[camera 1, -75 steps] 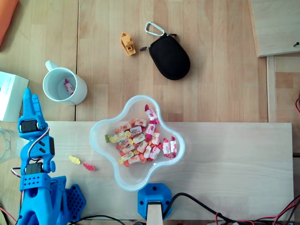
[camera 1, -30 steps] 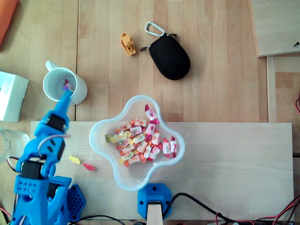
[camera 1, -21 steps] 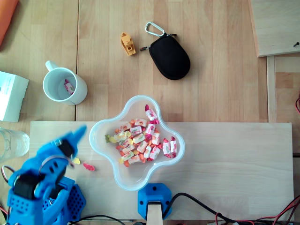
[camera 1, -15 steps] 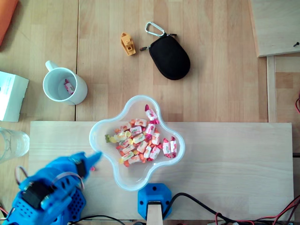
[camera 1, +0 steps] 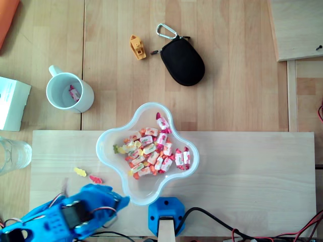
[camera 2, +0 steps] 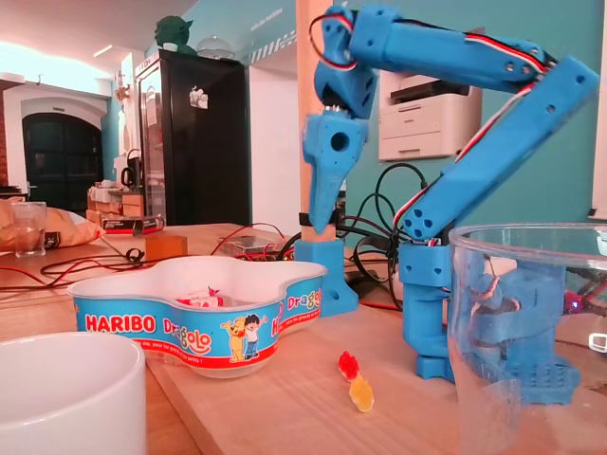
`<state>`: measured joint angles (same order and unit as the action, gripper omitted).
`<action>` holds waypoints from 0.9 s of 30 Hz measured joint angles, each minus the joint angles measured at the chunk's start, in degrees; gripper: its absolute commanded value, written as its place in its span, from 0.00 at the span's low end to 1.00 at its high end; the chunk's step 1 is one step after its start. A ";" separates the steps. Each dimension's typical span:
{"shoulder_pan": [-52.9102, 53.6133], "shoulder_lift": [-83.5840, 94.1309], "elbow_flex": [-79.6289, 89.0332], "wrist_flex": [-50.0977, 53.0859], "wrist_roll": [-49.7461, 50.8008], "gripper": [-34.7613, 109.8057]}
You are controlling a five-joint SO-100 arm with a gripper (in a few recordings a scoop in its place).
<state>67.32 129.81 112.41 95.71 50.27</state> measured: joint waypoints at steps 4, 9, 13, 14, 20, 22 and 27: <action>1.76 -9.49 -0.09 -5.10 3.69 0.40; 2.02 -16.88 -0.35 -17.05 6.42 0.40; 2.02 -17.14 -2.02 -20.92 6.42 0.40; 2.02 -17.14 -2.90 -21.01 6.42 0.40; 2.02 -18.02 -5.10 -20.04 6.42 0.33; 2.02 -18.02 -5.36 -20.04 6.42 0.27; 2.02 -18.19 -5.54 -20.30 7.47 0.22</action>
<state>69.35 111.62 106.88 75.41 57.74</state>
